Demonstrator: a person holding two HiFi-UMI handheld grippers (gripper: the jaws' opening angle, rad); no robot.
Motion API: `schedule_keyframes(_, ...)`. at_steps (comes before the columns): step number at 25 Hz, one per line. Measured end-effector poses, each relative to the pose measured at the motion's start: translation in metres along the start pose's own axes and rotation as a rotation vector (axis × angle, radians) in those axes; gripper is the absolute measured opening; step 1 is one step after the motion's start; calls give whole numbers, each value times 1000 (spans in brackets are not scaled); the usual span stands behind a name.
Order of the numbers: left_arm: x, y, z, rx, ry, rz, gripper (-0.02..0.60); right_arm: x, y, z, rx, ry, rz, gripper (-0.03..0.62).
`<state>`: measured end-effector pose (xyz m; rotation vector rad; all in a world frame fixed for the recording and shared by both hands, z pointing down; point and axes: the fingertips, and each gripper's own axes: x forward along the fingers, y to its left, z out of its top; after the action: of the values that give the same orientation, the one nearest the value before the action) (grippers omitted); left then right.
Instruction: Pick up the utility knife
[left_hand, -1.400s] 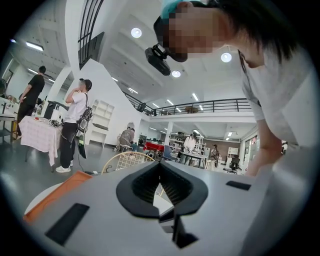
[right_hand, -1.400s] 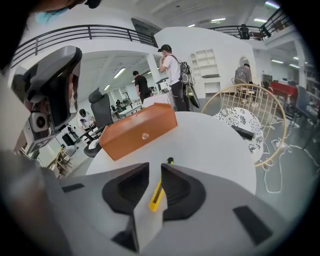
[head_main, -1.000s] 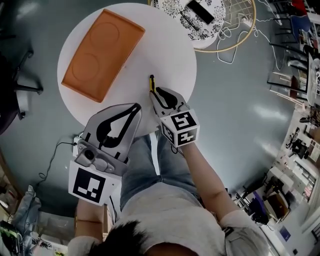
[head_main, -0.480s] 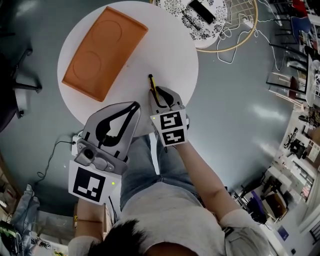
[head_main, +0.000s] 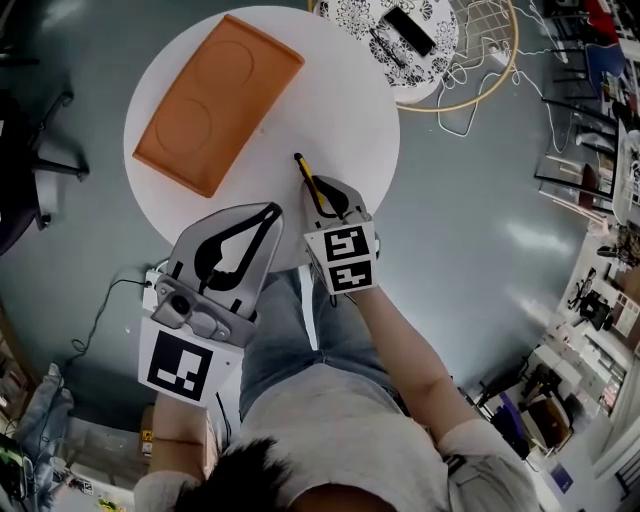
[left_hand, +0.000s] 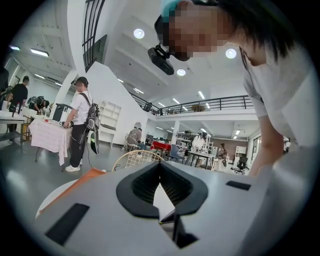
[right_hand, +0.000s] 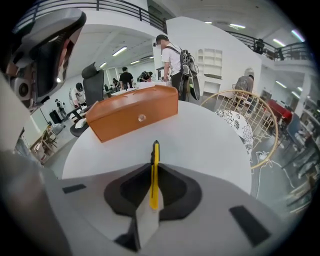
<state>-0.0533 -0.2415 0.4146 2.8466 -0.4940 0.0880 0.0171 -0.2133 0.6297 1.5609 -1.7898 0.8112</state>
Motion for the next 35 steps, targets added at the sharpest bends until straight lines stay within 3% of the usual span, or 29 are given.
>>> schedule_keyframes(7, 1, -17, 8, 23, -6, 22, 11, -40, 8, 36, 11, -136, 94, 46)
schedule_keyframes(19, 11, -86, 50, 74, -63, 74, 11, -162, 3, 101, -62, -392, 243, 46)
schedule_keyframes(35, 17, -192, 86, 167, -117, 201, 11, -330, -13, 112, -180, -681, 392, 46)
